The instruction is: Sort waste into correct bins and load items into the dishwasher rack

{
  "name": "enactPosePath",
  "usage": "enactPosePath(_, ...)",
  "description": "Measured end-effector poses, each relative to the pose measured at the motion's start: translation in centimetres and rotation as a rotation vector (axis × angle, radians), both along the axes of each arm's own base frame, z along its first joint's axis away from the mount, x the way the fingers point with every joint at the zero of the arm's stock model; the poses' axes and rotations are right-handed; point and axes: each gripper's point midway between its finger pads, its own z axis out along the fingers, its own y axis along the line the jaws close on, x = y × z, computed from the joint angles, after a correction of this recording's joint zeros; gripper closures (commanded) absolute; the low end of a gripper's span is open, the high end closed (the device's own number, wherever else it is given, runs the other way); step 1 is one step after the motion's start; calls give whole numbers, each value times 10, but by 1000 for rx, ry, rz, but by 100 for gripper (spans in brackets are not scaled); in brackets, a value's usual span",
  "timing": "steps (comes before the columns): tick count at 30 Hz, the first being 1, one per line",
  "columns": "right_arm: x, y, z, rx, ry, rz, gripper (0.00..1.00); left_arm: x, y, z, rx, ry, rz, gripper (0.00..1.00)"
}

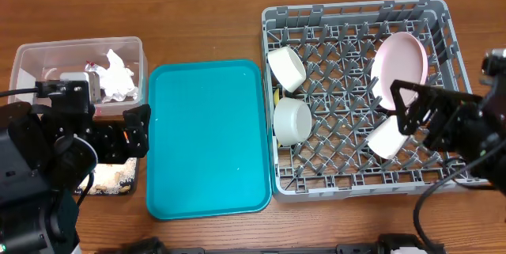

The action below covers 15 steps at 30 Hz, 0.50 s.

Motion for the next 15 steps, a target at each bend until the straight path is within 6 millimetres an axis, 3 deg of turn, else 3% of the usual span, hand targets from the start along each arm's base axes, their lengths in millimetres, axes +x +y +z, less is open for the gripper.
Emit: enactPosePath(15, -3, 1, -16, -1, 80, 9, 0, 2, 5, -4, 29, 15, 8, 0)
